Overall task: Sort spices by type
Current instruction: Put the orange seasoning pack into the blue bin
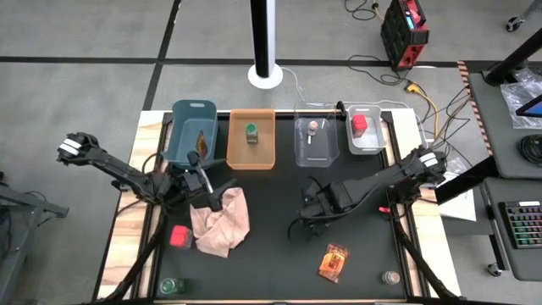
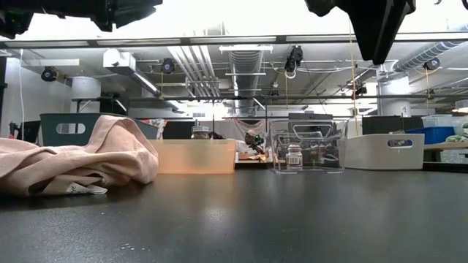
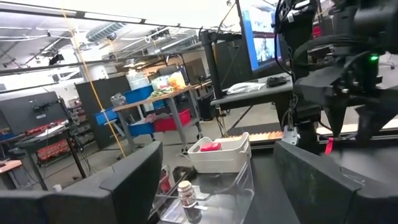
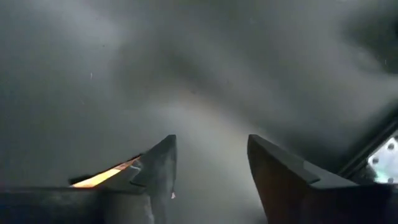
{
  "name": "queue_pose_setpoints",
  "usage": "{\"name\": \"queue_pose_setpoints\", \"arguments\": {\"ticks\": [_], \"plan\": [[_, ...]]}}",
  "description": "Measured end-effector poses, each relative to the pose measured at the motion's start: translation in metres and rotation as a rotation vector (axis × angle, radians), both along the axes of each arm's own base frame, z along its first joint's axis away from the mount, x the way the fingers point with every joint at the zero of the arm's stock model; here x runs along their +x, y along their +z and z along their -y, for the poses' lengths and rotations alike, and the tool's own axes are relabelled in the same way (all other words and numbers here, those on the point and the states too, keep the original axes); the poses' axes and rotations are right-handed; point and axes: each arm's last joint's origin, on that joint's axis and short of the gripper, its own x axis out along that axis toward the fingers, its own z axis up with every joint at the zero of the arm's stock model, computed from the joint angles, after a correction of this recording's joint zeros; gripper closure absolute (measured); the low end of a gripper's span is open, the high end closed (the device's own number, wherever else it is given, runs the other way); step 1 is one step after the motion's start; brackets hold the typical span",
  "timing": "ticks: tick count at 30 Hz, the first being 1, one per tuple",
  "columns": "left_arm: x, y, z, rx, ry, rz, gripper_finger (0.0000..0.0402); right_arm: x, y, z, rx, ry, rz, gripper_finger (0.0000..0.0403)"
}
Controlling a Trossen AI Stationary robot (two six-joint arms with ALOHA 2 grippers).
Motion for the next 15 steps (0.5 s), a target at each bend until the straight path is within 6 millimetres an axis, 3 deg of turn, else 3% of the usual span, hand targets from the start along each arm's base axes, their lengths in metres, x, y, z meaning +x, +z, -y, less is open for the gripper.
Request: {"name": "queue_pose_setpoints", "arguments": {"ticks": [8, 15], "plan": [[0.004, -0.005, 0.000, 0.064, 0.027, -0.052, 0.0111, -0.012, -0.014, -0.034, -0.013, 0.331, -0.057, 0.0172], [0.001, -0.001, -0.003, 0.090, 0.119, -0.071, 0.0111, -0.024, -0.026, -0.060, -0.049, 0.297, -0.015, 0.0155]]}}
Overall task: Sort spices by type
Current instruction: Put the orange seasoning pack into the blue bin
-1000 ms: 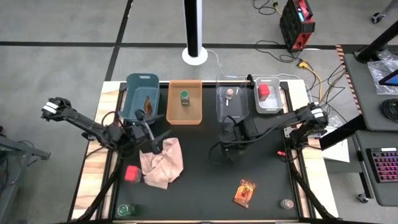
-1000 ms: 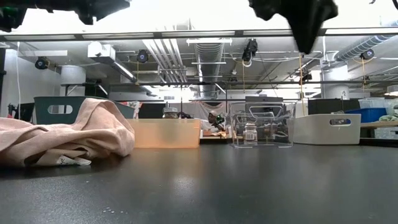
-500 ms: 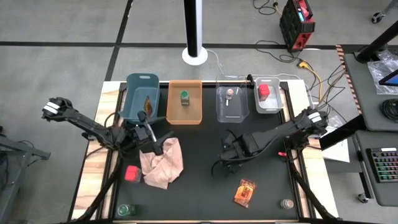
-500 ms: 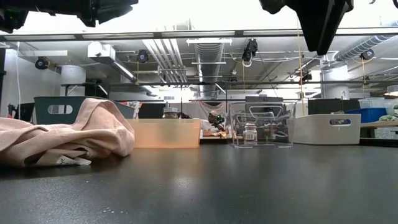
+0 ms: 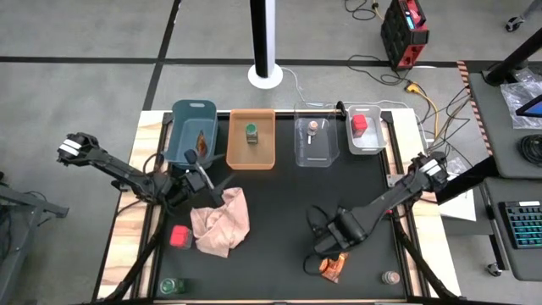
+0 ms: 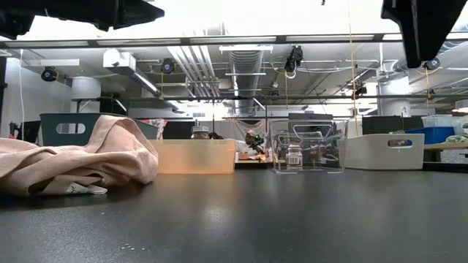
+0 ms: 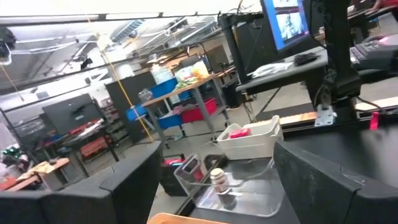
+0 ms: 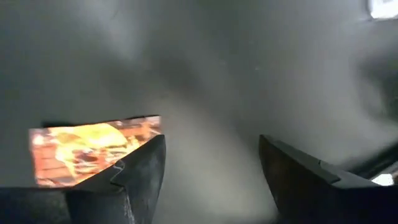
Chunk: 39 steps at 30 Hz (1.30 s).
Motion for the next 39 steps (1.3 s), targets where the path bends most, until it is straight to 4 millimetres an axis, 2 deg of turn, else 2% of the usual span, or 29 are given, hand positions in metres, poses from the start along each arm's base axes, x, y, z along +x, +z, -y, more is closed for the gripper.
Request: {"name": "queue_pose_setpoints", "arguments": {"ticks": [4, 8, 13, 17, 19, 23, 27, 31, 36, 39], "plan": [[0.000, 0.000, 0.000, 0.023, 0.007, -0.016, 0.0111, -0.003, -0.022, -0.014, 0.017, -0.066, 0.042, 0.0151], [0.000, -0.001, -0.002, 0.029, 0.019, -0.023, 0.0111, -0.011, -0.060, -0.015, 0.002, -0.123, 0.032, 0.0156], [0.002, -0.001, -0.008, 0.029, 0.050, -0.024, 0.0111, -0.021, -0.117, 0.003, 0.017, -0.152, 0.051, 0.0175], [0.004, -0.001, -0.017, 0.029, 0.097, -0.025, 0.0111, -0.028, -0.146, 0.022, 0.028, -0.171, 0.104, 0.0190], [0.005, -0.002, -0.022, 0.029, 0.123, -0.026, 0.0111, -0.030, -0.154, 0.028, 0.012, -0.182, 0.136, 0.0197], [0.006, -0.002, -0.029, 0.018, 0.160, -0.020, 0.0111, -0.031, -0.153, 0.032, -0.046, -0.183, 0.175, 0.0214], [0.008, -0.005, -0.032, -0.007, 0.173, -0.014, 0.0111, -0.028, -0.143, 0.034, -0.077, -0.166, 0.236, 0.0238], [0.012, -0.010, -0.031, -0.001, 0.173, -0.040, 0.0111, -0.028, -0.129, 0.034, -0.082, -0.117, 0.274, 0.0292], [0.014, -0.012, -0.031, 0.003, 0.173, -0.053, 0.0111, -0.024, -0.105, 0.042, -0.177, -0.064, 0.379, 0.0378], [0.014, -0.012, -0.031, 0.003, 0.173, -0.052, 0.0111, -0.019, -0.093, 0.044, -0.168, 0.004, 0.381, 0.0389]]}}
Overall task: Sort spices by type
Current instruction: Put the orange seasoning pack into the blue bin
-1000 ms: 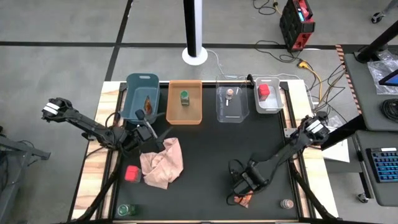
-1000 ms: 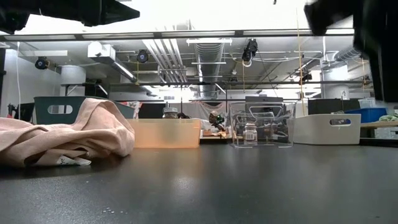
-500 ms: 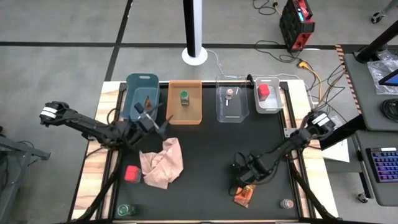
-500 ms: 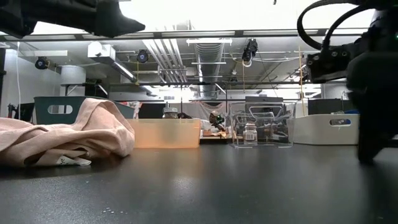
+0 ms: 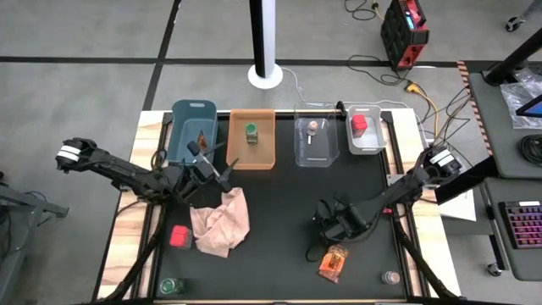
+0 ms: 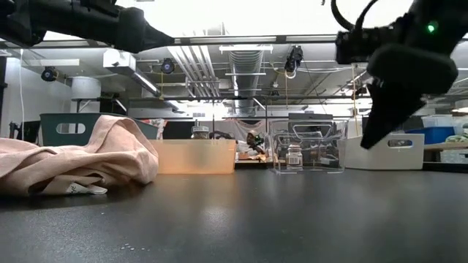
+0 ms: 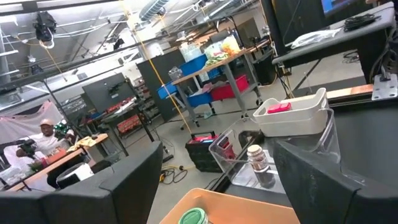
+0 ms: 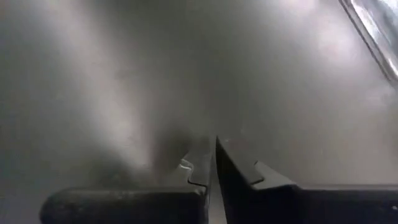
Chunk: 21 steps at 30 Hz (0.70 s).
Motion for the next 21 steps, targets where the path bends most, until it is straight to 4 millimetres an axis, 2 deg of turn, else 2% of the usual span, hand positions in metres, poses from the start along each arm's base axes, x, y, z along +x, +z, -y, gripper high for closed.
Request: {"name": "queue_pose_setpoints", "arguments": {"ticks": [6, 11, 15, 17, 21], "plan": [[0.002, 0.007, 0.003, -0.023, -0.005, 0.034, 0.0111, 0.012, 0.037, -0.007, 0.072, 0.051, -0.004, 0.0390], [0.003, 0.007, 0.009, -0.089, -0.046, 0.054, 0.0111, 0.013, 0.059, -0.021, 0.302, 0.001, -0.085, 0.0390], [0.004, 0.012, 0.012, -0.094, -0.058, 0.065, 0.0111, -0.001, 0.065, -0.032, 0.471, -0.077, -0.259, 0.0390], [0.005, 0.016, 0.013, -0.097, -0.062, 0.075, 0.0111, -0.009, 0.065, -0.037, 0.489, -0.098, -0.326, 0.0390], [0.007, 0.019, 0.014, -0.098, -0.062, 0.078, 0.0111, -0.019, 0.062, -0.047, 0.473, -0.072, -0.347, 0.0387]]}}
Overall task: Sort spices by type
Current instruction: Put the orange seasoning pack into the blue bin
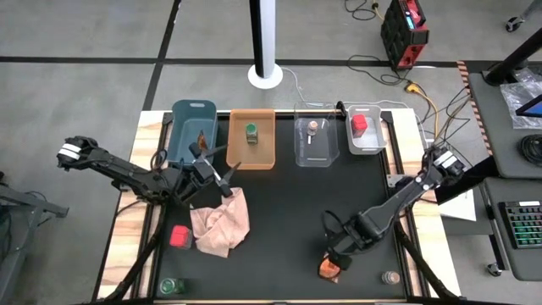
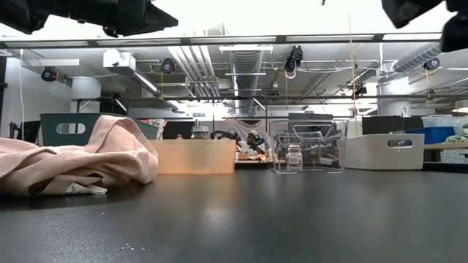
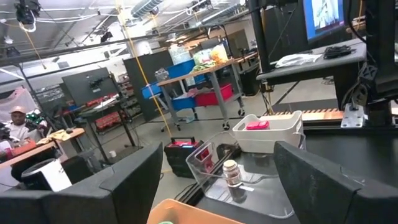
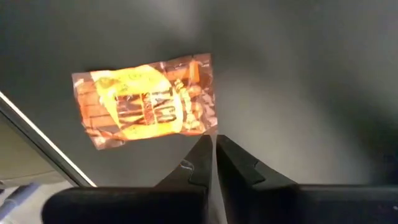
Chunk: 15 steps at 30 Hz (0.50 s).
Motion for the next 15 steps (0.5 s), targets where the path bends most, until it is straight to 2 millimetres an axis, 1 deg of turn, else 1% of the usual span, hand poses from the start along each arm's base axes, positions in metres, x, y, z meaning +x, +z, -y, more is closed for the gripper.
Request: {"name": "queue_pose_setpoints", "arguments": {"ticks": [3, 6, 11, 15], "plan": [[0.001, 0.002, 0.000, -0.001, 0.000, 0.003, 0.0111, -0.003, -0.005, -0.001, -0.026, -0.032, 0.000, 0.0373], [0.001, 0.005, 0.000, -0.003, 0.000, 0.012, 0.0111, -0.007, -0.010, -0.001, -0.061, -0.052, -0.003, 0.0345], [0.002, 0.011, 0.001, -0.009, 0.000, 0.030, 0.0111, -0.014, -0.021, 0.000, -0.085, -0.058, -0.034, 0.0277], [0.004, 0.018, 0.001, -0.015, 0.000, 0.051, 0.0111, -0.015, -0.031, 0.003, -0.100, -0.062, -0.030, 0.0222]]}}
